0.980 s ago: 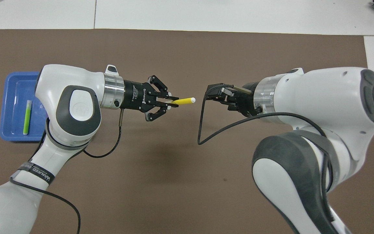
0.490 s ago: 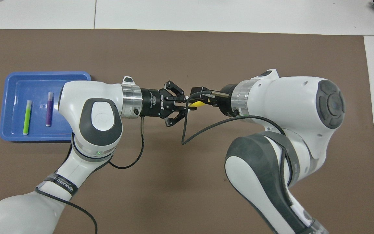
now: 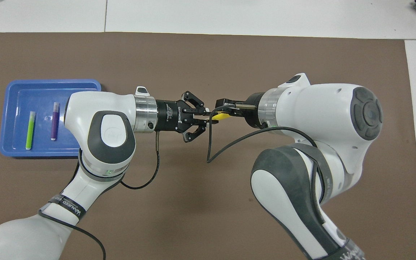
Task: Transfer and insert pens with both arms
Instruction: 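Grasp the yellow pen with the right gripper while the left gripper opens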
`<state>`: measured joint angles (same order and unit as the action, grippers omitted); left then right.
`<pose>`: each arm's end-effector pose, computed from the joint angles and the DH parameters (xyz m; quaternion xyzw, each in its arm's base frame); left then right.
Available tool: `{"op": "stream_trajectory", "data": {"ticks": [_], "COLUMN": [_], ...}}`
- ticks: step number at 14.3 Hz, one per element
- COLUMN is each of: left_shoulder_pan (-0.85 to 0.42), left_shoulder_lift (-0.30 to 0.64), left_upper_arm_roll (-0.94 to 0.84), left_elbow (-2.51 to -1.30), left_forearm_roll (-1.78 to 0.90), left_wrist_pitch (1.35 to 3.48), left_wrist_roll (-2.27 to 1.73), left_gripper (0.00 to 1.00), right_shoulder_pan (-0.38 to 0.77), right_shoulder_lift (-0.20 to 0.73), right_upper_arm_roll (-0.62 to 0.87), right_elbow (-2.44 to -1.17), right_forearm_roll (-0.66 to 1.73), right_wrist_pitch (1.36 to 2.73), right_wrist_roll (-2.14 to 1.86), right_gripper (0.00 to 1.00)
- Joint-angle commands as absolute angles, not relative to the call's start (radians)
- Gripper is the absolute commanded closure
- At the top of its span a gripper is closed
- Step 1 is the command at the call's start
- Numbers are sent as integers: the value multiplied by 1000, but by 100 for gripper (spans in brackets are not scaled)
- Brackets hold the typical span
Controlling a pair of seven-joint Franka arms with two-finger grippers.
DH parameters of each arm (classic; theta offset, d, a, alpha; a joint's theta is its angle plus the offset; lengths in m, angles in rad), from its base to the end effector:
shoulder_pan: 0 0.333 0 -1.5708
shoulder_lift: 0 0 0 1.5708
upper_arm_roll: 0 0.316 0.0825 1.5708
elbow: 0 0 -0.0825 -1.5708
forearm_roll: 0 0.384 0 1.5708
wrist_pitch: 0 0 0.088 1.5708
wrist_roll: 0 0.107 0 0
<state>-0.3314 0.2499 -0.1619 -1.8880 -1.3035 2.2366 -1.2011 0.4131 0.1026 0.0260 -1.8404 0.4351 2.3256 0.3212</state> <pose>0.5495 -0.3212 0.4059 0.6124 0.6021 -0.3600 0.3644 0.5622 0.2716 0.5113 -0.9635 0.0589 -0.1041 0.2395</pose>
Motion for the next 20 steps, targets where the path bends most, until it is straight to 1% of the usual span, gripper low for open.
{"op": "stream_trajectory", "data": {"ticks": [1,2,4,7,8,9,10,11,15,16,18,20], "left_shoulder_pan": [-342,-342,-342,-342,-342,-342,-344,-345,-350,-356,-356,-347], "left_shoulder_lift": [216,216,216,216,216,216,216,215,190,181,170,149], "left_upper_arm_roll": [-155,-155,-155,-155,-155,-153,-153,-153,-152,-150,-152,-150], "left_elbow": [-1922,-1922,-1922,-1922,-1921,-1922,-1925,-1928,-1928,-1931,-1934,-1966], "left_forearm_roll": [-1325,-1325,-1325,-1325,-1325,-1325,-1324,-1322,-1304,-1261,-1162,-1147], "left_wrist_pitch": [2255,2255,2253,2253,2255,2255,2260,2264,2264,2263,2261,2260], "left_wrist_roll": [-1210,-1210,-1210,-1212,-1215,-1215,-1215,-1213,-1201,-1197,-1201,-1194], "left_gripper": [100,100,100,100,87,58,23,0,0,0,0,0], "right_shoulder_pan": [407,407,407,407,407,407,407,407,399,387,380,338], "right_shoulder_lift": [104,104,104,104,104,104,104,104,103,101,92,75], "right_upper_arm_roll": [29,29,29,28,28,28,28,26,23,23,21,18], "right_elbow": [-1848,-1848,-1848,-1847,-1847,-1847,-1847,-1847,-1845,-1844,-1842,-1841], "right_forearm_roll": [463,463,462,450,448,448,446,446,414,410,407,403], "right_wrist_pitch": [2342,2342,2339,2336,2332,2329,2327,2326,2319,2313,2283,2231], "right_wrist_roll": [268,270,268,265,265,262,249,232,198,183,141,76], "right_gripper": [69,78,100,100,100,100,100,100,100,100,100,100]}}
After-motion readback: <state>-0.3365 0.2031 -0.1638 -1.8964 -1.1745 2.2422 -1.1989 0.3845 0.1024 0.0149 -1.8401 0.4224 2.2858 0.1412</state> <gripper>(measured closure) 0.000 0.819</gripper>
